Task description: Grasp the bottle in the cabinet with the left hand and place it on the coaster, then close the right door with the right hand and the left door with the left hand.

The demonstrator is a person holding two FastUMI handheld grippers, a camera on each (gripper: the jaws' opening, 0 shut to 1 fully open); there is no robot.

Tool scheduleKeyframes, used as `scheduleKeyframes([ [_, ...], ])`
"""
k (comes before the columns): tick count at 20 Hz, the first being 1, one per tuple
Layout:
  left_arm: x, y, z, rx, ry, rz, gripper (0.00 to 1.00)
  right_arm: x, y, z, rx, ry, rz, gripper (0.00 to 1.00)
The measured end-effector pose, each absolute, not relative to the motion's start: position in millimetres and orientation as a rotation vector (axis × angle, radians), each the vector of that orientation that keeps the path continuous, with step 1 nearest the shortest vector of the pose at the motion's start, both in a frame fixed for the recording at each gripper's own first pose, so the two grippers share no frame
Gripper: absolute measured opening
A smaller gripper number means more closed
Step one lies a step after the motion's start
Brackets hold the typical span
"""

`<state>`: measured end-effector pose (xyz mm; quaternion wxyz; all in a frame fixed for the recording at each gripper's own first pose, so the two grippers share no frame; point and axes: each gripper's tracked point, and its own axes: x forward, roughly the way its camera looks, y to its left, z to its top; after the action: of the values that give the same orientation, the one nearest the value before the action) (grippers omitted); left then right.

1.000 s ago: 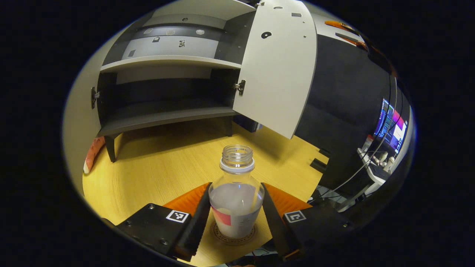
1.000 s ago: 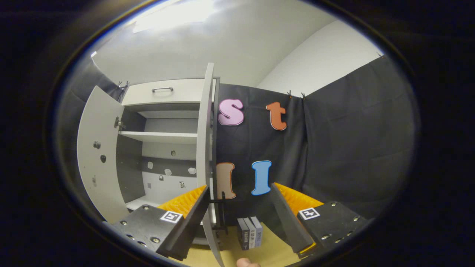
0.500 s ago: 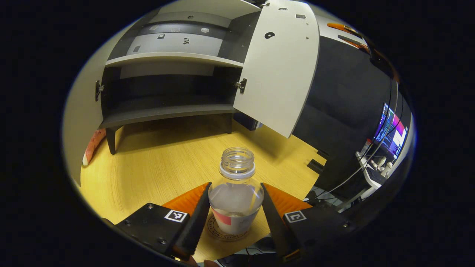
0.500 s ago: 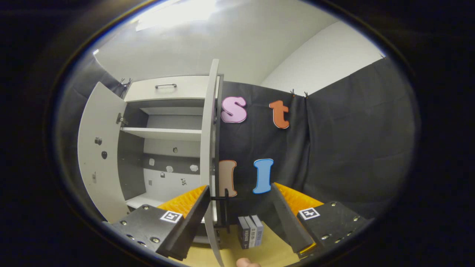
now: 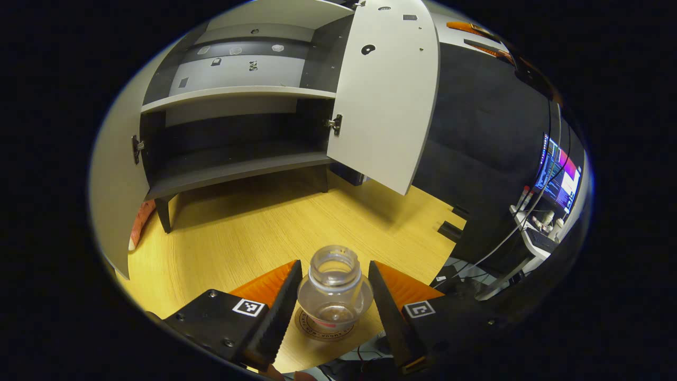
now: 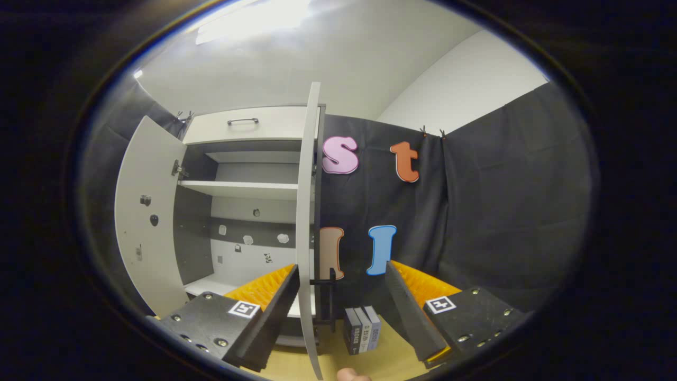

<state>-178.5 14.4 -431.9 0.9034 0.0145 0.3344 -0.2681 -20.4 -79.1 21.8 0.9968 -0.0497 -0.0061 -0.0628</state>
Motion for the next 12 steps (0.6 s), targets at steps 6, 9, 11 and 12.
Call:
scheduleKeyframes([
  [6, -176.1, 12.0, -426.6, 0.045, 0.694, -0.558, 0.81, -20.5, -82.4, 18.5, -0.099, -0.006, -0.13, 1.0],
  [9, -173.5, 12.2, -420.4, 0.055, 0.687, -0.554, 0.81, -18.5, -82.1, 16.1, -0.101, -0.001, -0.128, 0.98],
  [11, -171.9, 10.6, -413.2, 0.049, 0.675, -0.556, 0.81, -17.0, -82.5, 12.5, -0.104, 0.005, -0.128, 0.98],
  [12, -170.5, 10.2, -409.0, 0.046, 0.667, -0.556, 0.81, -16.0, -83.0, 10.9, -0.107, 0.006, -0.128, 0.93],
])
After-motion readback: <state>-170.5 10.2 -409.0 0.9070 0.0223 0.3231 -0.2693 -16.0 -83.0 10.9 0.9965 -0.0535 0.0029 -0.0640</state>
